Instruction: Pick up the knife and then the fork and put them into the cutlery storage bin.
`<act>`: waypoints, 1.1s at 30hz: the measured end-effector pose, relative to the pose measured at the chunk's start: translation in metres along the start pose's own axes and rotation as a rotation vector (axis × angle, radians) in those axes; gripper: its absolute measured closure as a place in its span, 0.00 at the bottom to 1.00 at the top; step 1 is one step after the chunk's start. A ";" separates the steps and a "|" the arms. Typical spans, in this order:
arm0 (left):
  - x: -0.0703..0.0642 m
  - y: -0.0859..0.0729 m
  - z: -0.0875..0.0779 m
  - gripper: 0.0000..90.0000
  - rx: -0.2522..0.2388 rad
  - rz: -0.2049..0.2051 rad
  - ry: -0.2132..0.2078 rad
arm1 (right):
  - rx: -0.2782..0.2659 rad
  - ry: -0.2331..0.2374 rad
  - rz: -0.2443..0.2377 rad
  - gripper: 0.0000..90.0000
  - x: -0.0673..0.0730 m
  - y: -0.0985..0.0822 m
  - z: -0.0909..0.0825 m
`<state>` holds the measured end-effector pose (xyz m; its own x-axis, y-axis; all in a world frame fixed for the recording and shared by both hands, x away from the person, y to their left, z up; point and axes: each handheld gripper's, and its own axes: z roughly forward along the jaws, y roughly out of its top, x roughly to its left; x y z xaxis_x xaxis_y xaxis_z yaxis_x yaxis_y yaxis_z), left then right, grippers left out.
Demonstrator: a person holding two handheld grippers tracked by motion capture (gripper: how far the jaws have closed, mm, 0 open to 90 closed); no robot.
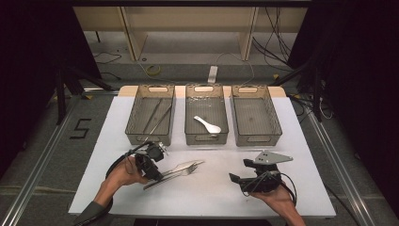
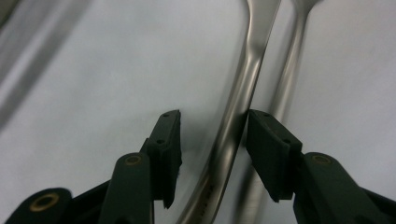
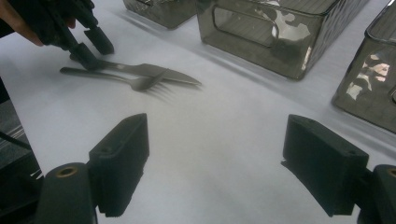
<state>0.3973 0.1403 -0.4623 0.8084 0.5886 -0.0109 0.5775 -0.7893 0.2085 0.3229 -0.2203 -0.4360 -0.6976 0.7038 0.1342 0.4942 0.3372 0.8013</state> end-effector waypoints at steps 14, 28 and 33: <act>-0.006 0.002 0.000 0.73 0.006 0.021 0.000 | 0.004 -0.002 0.000 0.26 0.000 0.000 0.000; -0.007 0.001 0.000 0.87 -0.005 0.058 -0.027 | 0.010 -0.002 -0.001 0.27 0.001 0.001 0.001; -0.005 -0.001 -0.001 0.87 -0.015 0.064 -0.036 | 0.015 -0.002 -0.002 0.27 0.001 0.001 0.001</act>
<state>0.3926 0.1377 -0.4615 0.8475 0.5298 -0.0320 0.5226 -0.8224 0.2246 0.3232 -0.2187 -0.4360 -0.6975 0.7045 0.1311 0.5003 0.3477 0.7930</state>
